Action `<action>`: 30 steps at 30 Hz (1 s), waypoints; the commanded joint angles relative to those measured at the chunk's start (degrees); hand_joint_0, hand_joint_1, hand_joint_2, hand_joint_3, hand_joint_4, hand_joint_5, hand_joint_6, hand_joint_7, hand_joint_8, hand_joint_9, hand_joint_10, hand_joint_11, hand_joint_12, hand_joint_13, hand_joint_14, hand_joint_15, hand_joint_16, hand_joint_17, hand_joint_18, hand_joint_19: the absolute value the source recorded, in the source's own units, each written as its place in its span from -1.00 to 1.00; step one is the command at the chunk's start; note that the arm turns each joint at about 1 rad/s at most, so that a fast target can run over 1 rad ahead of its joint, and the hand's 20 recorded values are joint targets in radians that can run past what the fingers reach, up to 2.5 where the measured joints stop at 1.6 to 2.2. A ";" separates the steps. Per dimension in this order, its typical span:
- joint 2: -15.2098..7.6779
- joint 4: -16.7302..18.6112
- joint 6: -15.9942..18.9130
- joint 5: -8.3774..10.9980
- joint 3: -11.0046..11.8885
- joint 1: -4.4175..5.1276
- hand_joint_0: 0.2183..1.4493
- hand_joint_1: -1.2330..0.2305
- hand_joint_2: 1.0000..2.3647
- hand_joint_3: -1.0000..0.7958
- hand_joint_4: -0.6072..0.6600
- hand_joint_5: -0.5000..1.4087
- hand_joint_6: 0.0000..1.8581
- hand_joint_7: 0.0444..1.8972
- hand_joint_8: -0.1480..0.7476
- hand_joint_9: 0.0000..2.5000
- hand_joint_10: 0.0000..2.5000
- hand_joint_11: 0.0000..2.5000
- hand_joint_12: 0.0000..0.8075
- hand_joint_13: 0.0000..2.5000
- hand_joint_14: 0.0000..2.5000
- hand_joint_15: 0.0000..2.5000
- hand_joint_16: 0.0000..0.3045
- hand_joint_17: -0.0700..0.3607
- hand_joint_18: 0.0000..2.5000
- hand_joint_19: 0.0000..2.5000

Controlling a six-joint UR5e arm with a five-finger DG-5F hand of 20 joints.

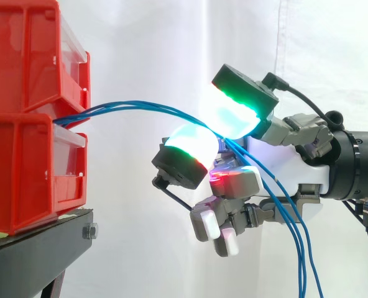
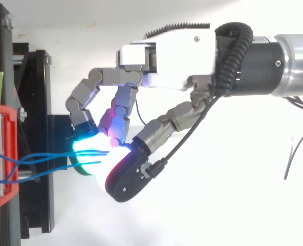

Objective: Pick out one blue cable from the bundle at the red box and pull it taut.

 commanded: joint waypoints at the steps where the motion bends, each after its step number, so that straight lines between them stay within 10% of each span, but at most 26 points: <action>1: 0.00 -0.02 0.00 -0.03 0.00 -0.02 -0.15 -0.56 -1.00 -0.44 -0.26 -0.59 0.02 0.23 -0.02 0.06 -0.98 -0.26 -0.17 -0.21 -0.98 -0.51 -0.70 -0.19 -0.23 -0.49; 30: 0.00 -0.64 0.09 -0.74 0.61 -0.19 -0.65 -0.50 -1.00 -0.44 0.09 -0.60 -0.02 -0.17 0.00 0.00 -0.98 -0.28 -0.04 -0.22 -0.98 -0.51 -0.62 -0.08 -0.22 -0.49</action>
